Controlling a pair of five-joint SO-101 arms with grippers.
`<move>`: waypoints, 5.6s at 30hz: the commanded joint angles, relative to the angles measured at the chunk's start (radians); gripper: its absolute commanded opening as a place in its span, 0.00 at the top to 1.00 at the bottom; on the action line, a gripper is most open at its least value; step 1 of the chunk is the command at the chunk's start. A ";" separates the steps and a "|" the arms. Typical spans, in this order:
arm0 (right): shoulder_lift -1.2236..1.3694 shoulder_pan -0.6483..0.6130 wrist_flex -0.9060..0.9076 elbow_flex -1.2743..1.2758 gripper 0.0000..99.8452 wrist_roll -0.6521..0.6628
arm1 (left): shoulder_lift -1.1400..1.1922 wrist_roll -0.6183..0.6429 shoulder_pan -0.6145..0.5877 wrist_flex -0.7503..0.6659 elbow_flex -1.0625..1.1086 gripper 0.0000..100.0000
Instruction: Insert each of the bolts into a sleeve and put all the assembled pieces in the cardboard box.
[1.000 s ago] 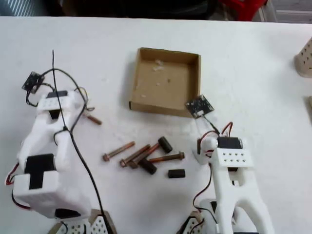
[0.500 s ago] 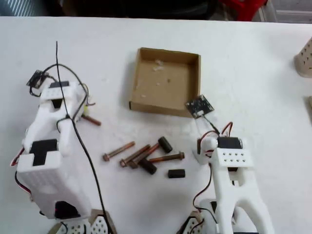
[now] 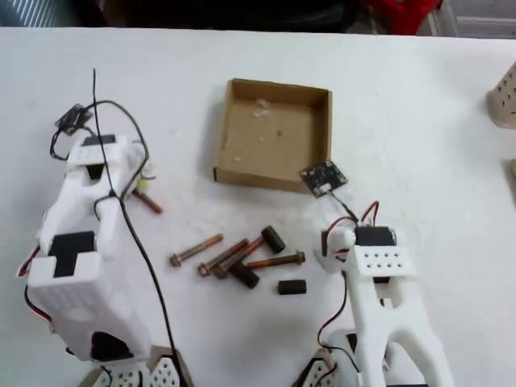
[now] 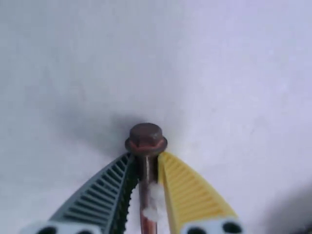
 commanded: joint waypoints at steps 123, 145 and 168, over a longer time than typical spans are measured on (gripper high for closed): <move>0.924 -0.677 -2.424 0.302 0.98 -0.629 | -0.464 -0.598 0.265 -1.915 0.980 0.98; 0.921 -0.680 -2.565 0.450 0.98 -0.623 | -0.464 -0.598 0.357 -2.182 1.155 0.98; 0.914 -0.607 -2.638 0.539 0.98 -0.629 | -1.267 -0.591 0.509 -1.450 1.212 0.98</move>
